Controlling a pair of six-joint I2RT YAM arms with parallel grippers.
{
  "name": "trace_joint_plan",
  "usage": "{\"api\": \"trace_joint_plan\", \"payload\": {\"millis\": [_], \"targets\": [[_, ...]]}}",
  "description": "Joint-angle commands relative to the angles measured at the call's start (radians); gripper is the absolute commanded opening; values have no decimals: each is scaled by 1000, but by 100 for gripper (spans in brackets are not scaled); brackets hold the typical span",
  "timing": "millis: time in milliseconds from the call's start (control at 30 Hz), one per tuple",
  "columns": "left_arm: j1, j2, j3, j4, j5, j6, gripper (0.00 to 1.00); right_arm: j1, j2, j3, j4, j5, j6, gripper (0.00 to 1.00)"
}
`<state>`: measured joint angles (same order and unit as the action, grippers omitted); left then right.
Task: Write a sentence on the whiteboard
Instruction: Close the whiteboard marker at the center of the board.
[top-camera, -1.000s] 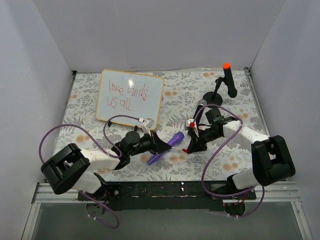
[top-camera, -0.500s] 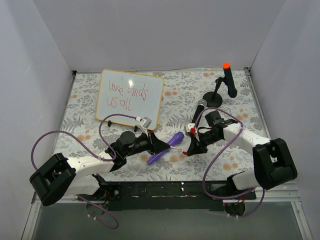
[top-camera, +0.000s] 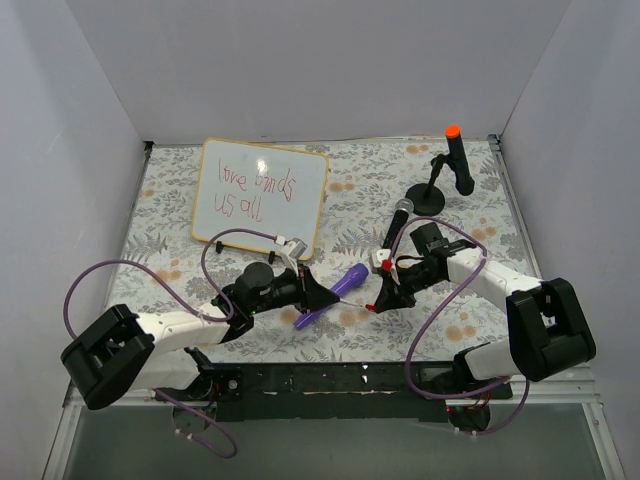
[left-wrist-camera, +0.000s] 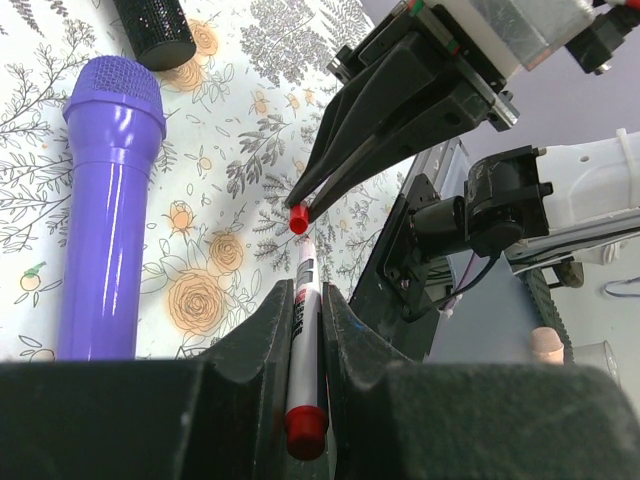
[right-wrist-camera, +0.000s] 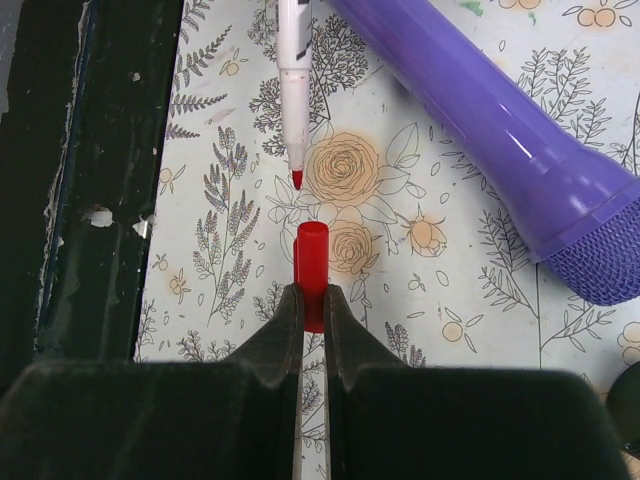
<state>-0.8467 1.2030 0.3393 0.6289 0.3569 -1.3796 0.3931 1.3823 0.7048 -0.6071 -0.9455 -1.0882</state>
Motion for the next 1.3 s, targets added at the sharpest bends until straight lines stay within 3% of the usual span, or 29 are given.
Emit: {"api": "trace_joint_plan", "payload": {"millis": [0,1267], "targets": [[-5,26,21,32,22,5,0,4,-17,-7,-5,-29,-18,1],[-17,93,66,55,22,13,0,15,-5,-5,-3,-29,-6,1]]}}
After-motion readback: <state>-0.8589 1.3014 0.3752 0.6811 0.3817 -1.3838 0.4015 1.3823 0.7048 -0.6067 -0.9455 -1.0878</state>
